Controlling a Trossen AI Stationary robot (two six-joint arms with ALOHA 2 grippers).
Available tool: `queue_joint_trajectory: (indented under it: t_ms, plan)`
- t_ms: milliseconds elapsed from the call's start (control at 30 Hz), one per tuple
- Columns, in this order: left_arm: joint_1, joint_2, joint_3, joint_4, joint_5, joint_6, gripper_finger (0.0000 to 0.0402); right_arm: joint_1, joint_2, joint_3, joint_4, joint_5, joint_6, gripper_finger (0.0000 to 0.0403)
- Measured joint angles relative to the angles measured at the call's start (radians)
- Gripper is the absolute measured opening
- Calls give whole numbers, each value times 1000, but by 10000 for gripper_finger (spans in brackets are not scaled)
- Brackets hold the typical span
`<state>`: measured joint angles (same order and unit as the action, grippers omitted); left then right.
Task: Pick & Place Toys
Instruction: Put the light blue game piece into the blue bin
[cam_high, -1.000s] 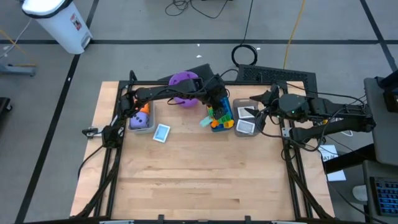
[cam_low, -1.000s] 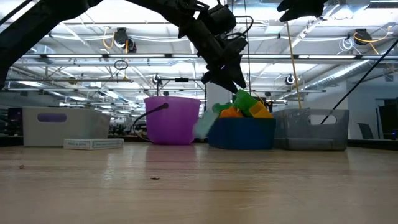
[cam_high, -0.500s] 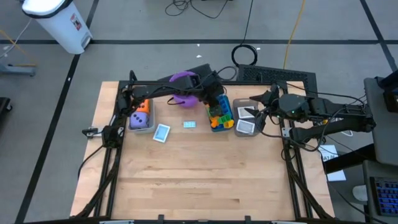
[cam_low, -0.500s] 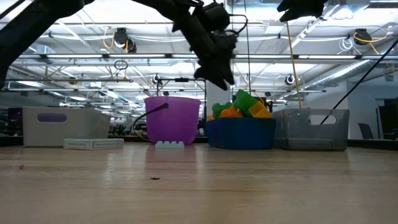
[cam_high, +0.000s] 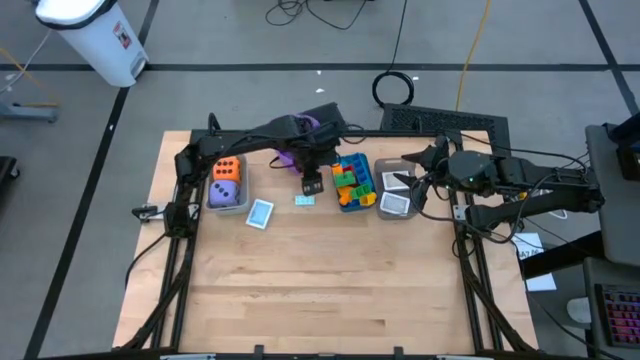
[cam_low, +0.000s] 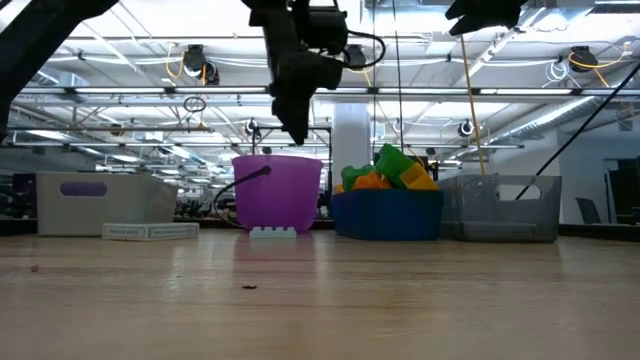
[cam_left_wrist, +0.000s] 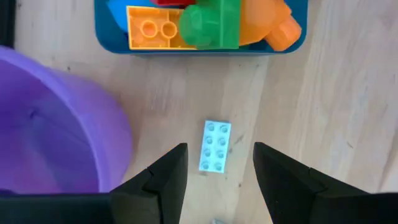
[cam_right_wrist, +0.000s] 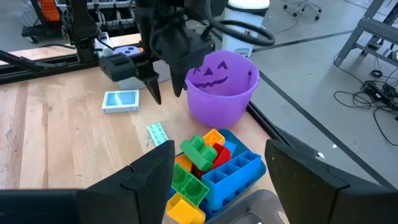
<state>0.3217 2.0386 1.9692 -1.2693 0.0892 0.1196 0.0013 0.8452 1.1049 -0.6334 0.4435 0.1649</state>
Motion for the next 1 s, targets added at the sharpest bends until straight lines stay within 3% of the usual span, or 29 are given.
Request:
queue_joint_trajectory:
  t_ms: [233,567,1000]
  plan:
    - [-11,-41,-185,67,-4,-8,191,0,0,0,0,0,6,242]
    - [-79,-191,-512,345,-95,-20,191,0,3,0,6,2,6,242]
    - [-100,-194,-639,537,-101,-18,200,0,27,0,16,1,7,242]
